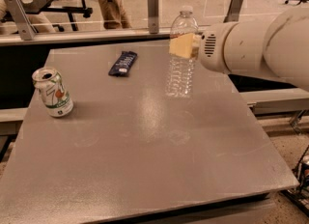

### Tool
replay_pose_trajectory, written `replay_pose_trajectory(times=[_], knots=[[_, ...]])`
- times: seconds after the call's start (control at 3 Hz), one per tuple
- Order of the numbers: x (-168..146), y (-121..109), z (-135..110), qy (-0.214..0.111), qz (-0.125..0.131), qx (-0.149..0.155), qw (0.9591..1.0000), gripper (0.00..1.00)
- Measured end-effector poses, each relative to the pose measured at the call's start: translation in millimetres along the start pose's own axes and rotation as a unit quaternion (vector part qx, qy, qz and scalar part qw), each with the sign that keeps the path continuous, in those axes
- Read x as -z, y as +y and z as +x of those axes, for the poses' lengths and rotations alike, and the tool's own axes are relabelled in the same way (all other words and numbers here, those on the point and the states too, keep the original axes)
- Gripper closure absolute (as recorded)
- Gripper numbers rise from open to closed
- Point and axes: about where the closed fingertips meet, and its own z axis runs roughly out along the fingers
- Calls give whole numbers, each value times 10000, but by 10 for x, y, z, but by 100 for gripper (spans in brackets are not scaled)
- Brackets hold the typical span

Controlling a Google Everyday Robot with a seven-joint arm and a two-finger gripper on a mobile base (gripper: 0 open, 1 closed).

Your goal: Place water bottle upright

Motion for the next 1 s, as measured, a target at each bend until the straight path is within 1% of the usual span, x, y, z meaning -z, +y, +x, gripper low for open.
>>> replay_pose_trajectory(times=[0.33, 0.67, 1.0], knots=[[-167, -125, 71, 339, 555, -188, 9977, 100], [-158, -68, 79, 605, 777, 47, 9951, 100], [-85, 108, -84, 913, 830, 880, 9884, 100]])
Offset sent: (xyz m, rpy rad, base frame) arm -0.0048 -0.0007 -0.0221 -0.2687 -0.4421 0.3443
